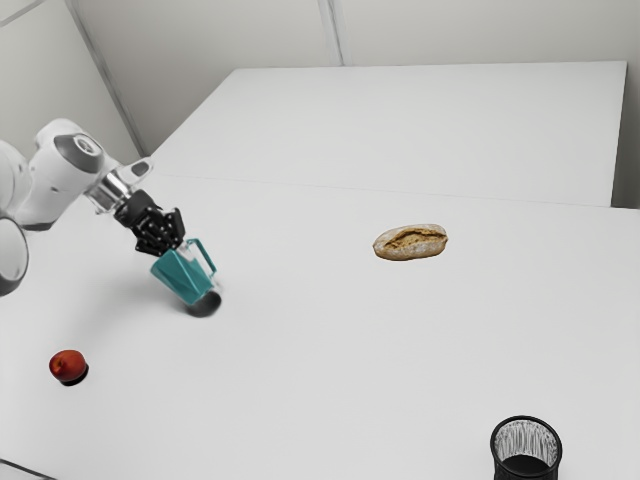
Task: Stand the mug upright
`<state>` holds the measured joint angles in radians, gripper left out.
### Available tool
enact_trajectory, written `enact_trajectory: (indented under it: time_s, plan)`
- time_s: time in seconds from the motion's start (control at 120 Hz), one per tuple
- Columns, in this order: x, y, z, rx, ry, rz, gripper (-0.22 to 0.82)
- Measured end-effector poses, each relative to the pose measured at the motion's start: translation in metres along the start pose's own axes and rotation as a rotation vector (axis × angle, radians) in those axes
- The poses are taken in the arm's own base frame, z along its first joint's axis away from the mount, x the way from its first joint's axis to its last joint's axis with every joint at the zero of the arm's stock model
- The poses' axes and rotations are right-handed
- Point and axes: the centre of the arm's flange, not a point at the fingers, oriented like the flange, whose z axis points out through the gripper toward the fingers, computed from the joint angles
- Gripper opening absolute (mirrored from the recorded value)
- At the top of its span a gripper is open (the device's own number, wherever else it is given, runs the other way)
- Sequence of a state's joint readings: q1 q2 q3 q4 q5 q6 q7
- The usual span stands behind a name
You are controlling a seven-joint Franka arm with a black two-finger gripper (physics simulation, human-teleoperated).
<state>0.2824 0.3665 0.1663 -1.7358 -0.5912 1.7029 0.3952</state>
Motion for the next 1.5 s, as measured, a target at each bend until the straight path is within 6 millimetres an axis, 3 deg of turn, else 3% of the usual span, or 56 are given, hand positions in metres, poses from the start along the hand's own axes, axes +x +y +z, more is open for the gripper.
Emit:
enact_trajectory:
  time_s: [0.258, 0.35, 0.433, 0.567, 0.85, 1.4, 1.5]
  plan:
    - [-0.013, 0.112, -0.002, 0.413, -0.019, 0.173, -0.18]
    - [-0.031, 0.142, 0.011, 0.493, -0.009, 0.183, -0.18]
    - [-0.049, 0.157, 0.027, 0.539, 0.009, 0.177, -0.18]
    - [-0.061, 0.162, 0.052, 0.57, 0.053, 0.131, -0.18]
    - [-0.065, 0.181, 0.087, 0.572, 0.165, 0.054, -0.18]
    - [-0.044, 0.162, 0.126, 0.564, 0.217, -0.107, -0.18]
    - [-0.043, 0.163, 0.125, 0.56, 0.225, -0.121, 0.02]
